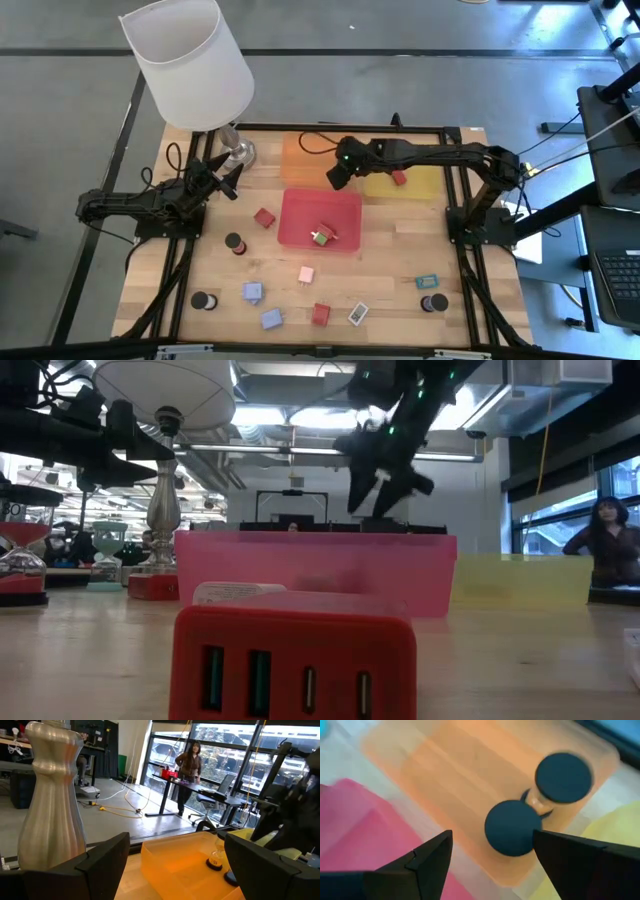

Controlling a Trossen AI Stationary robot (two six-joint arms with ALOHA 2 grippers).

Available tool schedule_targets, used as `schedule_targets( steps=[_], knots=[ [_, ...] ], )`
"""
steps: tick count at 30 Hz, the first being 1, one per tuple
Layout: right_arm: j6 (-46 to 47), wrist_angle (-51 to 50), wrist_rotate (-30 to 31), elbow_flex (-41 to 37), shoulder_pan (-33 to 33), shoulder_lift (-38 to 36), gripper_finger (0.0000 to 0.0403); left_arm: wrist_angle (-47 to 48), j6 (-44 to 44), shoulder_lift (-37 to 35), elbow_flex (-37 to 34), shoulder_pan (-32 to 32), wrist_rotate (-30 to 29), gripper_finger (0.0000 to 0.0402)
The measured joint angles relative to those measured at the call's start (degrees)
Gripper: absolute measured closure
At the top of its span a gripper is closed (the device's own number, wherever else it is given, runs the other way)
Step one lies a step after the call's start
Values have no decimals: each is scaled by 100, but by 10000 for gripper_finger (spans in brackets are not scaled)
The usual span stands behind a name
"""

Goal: Pick & Place Office items
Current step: Put the blue digital clock into the yellow bin

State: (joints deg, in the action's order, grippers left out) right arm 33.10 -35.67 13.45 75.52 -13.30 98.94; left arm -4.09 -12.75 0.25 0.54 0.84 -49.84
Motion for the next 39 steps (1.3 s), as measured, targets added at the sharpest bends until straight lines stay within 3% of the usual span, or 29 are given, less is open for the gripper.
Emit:
schedule_targets(
  steps=[8,16,20,25,31,39],
  knots=[
    [-529,-1156,97,305,139,-1005,126,2,0,1,-1,1,4,80],
    [-505,-3882,-24,305,680,-2112,126,2,0,1,0,2,2,80],
    [-156,-4679,-333,268,1215,-2509,126,2,0,1,-2,2,2,80],
    [130,-4696,-658,-225,1950,-2834,126,-1,0,1,-2,2,2,80],
    [385,-4588,-971,-1416,2770,-2870,126,-1,0,1,-1,2,2,80],
    [277,-3267,-2050,-2599,3724,-2868,126,-1,0,1,-1,2,1,80]
  ],
)
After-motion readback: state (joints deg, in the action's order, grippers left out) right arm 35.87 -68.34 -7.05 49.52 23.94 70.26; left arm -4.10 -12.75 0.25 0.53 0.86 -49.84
